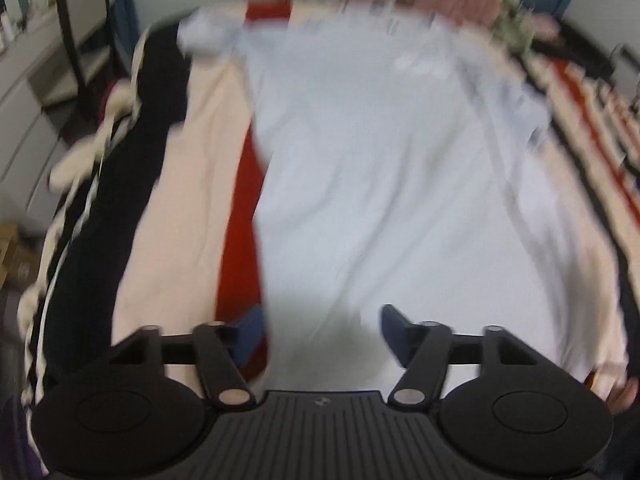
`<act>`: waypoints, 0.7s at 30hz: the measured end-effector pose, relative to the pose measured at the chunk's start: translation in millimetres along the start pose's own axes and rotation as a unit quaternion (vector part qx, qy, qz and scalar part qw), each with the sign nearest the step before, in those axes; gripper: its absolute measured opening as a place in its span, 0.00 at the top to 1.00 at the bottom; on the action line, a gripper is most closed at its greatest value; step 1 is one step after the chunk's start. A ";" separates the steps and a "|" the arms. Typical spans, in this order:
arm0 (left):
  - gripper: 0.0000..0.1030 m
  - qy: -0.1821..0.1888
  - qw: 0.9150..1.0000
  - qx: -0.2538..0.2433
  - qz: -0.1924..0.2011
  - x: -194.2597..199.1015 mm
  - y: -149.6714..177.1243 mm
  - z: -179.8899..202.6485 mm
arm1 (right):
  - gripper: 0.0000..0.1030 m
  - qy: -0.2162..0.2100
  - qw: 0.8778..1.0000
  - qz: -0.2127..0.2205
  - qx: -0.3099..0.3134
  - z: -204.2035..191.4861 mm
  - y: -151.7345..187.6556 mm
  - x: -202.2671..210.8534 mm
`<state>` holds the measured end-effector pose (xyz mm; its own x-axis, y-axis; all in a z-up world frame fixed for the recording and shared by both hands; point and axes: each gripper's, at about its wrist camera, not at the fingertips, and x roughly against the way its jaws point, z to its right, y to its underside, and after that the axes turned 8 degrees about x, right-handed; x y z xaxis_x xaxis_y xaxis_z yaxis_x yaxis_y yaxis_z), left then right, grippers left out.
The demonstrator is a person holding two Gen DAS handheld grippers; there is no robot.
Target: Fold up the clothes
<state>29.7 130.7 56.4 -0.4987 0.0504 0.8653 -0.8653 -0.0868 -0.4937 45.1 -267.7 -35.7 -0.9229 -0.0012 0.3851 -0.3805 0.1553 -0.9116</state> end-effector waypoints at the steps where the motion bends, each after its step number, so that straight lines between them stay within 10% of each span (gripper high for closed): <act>1: 0.22 0.002 1.000 -0.003 0.028 6.5 -5.9 7.7 | 0.51 0.002 1.000 0.002 0.006 -2.1 -0.3 0.5; 14: 0.11 0.050 0.966 -0.053 0.248 40.5 -7.3 195.0 | 0.51 0.011 1.000 0.002 0.025 -7.2 1.8 -2.9; 21: 0.10 0.047 0.966 -0.044 0.250 -54.3 -8.7 192.9 | 0.51 0.012 1.000 -0.002 0.020 -4.4 2.7 -9.4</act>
<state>73.9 -63.2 30.4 -0.8542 0.1139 0.5073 -0.5140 -0.0381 -0.8569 53.0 -262.8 -41.2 -0.9197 0.0220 0.3919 -0.3870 0.1160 -0.9147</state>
